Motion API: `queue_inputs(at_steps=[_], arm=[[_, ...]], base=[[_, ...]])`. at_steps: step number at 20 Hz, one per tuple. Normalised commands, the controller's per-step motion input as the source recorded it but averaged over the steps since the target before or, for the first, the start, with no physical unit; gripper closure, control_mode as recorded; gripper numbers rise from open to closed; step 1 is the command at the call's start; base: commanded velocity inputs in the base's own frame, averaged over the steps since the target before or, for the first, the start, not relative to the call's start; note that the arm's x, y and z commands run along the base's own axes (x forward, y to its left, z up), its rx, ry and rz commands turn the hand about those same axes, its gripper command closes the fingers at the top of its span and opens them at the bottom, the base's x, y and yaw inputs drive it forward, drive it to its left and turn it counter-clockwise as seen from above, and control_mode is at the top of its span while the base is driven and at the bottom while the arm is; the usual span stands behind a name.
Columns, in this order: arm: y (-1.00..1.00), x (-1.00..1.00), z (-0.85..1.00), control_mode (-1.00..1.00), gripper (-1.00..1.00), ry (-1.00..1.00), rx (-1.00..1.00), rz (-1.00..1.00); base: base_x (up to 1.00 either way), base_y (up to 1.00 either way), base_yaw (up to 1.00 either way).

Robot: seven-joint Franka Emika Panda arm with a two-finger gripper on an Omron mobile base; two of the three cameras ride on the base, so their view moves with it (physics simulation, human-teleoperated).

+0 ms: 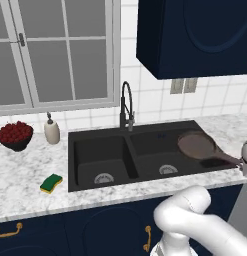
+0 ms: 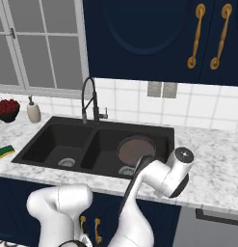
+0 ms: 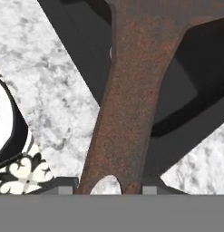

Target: Pick the pan and sponge and place them into the sink. Then turn on the water.

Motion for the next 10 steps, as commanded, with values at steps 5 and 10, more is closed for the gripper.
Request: queue_inputs(at_steps=[5,10], arm=[[0.64,0.57,0.31,-1.0,1.0,0.4,-0.11,-0.02],[0.1,0.69,0.38,-1.0,1.0,0.31,0.0,0.0]], base=[[0.0,0.0,0.0],[0.0,0.0,0.0]])
